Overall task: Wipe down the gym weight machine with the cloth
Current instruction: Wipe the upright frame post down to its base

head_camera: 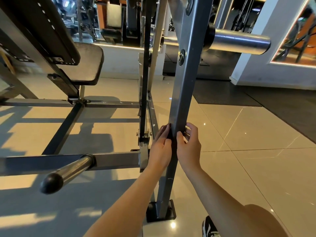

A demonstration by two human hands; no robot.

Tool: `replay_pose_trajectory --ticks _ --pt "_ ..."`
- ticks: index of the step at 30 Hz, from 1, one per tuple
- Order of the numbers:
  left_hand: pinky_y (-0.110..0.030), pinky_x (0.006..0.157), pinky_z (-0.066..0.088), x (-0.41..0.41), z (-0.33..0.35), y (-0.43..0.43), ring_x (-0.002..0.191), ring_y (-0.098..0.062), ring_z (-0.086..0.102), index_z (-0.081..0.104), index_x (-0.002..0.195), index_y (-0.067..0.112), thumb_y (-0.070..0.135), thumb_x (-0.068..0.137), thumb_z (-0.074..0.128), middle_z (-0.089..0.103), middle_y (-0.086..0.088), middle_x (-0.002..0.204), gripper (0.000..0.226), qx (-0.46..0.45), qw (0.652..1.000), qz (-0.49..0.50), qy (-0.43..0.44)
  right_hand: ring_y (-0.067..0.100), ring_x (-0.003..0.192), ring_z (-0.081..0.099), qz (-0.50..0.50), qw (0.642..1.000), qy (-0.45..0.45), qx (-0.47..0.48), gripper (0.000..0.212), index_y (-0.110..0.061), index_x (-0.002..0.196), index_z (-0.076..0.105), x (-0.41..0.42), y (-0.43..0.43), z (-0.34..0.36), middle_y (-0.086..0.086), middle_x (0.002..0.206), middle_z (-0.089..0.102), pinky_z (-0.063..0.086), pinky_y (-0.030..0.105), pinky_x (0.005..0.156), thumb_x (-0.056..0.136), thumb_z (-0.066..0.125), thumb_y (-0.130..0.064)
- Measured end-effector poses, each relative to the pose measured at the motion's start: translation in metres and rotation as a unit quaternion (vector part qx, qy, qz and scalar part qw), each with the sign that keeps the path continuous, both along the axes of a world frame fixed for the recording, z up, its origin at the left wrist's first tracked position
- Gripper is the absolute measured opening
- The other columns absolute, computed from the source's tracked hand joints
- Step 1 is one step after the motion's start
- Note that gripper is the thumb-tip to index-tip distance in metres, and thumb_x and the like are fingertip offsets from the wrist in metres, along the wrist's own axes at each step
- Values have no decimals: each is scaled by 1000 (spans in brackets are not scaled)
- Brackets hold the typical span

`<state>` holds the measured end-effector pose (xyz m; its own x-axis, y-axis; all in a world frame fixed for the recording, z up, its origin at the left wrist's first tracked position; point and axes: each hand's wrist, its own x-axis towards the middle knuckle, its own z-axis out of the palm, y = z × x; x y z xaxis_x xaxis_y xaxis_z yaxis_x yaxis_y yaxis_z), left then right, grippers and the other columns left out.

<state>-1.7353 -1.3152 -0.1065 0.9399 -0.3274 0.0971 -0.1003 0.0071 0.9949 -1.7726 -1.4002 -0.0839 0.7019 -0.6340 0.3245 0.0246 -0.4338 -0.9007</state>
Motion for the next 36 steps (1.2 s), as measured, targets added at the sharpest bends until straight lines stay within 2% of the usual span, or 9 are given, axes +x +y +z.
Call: replay_pose_trajectory --ticks 3,9,14,17,22,28,31,34,36 --pt "-44 111 46 2 16 -3 134 -9 47 45 144 51 35 97 41 44 14 151 50 -37 999 -4 17 -1 104 57 8 1000 -4 10 35 -36 135 44 0 0 -1 -21 118 55 52 18 88 104 56 -24" --pt "-27 112 39 2 24 -7 136 2 39 42 147 50 25 107 41 33 20 157 47 -70 997 -7 -43 -9 101 59 16 1000 -9 12 35 -47 130 42 -2 1 -4 -26 115 58 49 12 84 105 55 -25" --pt "-37 112 44 1 -12 0 137 -5 43 46 139 58 27 103 44 40 18 154 47 -8 1000 5 7 9 124 57 2 1000 12 1 40 -36 141 42 -3 1 -8 -9 137 57 54 33 101 104 56 -27" --pt "-26 106 45 -2 10 -4 130 -1 47 48 141 50 22 105 45 43 15 151 46 -54 998 6 8 6 119 59 6 1000 9 4 39 -39 139 42 -5 3 -8 -16 129 59 55 34 100 105 54 -27" --pt "-33 113 42 -5 23 -10 133 3 43 47 141 55 25 107 44 39 18 153 45 -77 996 26 -40 0 112 62 22 1000 -8 18 37 -49 129 44 -12 3 -14 -33 115 57 56 29 96 104 55 -24" --pt "-48 118 37 -20 -33 -4 143 -8 36 40 135 70 30 106 41 35 18 156 50 3 1000 26 5 10 121 59 40 998 46 33 32 -35 134 47 -18 -6 -28 -17 127 57 51 23 94 104 56 -26" --pt "-47 118 38 -22 -28 -6 142 -9 39 45 130 66 25 106 43 40 14 154 48 3 999 40 37 11 120 60 51 996 52 49 30 -33 132 48 -20 -9 -22 -13 127 58 50 21 91 104 55 -26" --pt "-38 114 42 -31 6 -5 137 -1 43 39 146 52 24 106 46 44 16 151 49 -23 999 47 -12 6 113 60 44 997 35 45 25 -33 127 52 -22 -6 -16 -13 121 59 55 26 92 103 58 -26" --pt "-18 101 48 -36 28 -2 124 13 45 31 152 47 22 105 50 43 24 144 56 -31 997 52 -55 3 108 59 43 998 -4 46 23 -36 123 52 -27 -4 -5 -10 119 58 55 23 85 102 58 -31"
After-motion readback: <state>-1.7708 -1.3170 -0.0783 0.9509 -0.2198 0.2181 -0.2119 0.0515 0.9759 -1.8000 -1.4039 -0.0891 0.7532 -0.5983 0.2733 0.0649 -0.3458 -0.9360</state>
